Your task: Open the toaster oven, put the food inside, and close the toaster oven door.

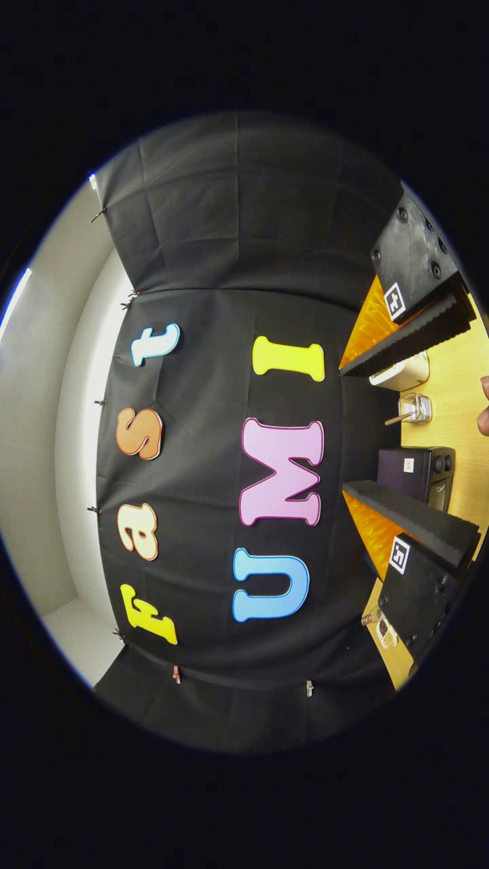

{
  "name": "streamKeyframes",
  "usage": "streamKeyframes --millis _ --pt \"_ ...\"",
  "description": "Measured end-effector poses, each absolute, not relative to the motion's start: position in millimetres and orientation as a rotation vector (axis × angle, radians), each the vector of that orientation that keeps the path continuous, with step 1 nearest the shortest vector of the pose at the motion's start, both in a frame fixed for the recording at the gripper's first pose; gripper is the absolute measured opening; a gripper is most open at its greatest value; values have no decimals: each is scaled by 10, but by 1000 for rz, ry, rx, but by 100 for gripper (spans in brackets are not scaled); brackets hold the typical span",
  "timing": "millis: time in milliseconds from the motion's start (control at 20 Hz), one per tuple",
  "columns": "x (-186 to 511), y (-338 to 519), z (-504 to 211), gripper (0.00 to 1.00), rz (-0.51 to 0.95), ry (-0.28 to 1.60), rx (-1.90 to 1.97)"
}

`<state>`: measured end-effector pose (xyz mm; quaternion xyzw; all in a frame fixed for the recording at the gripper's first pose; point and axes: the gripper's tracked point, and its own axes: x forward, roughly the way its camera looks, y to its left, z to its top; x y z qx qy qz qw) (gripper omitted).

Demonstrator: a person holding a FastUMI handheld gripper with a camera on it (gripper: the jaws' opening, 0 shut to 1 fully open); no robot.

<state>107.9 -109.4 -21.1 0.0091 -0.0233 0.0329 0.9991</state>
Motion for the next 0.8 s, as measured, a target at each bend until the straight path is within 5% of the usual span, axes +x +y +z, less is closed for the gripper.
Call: streamKeyframes --millis 800 --pt "1067 -1114 -202 99 62 -48 18"
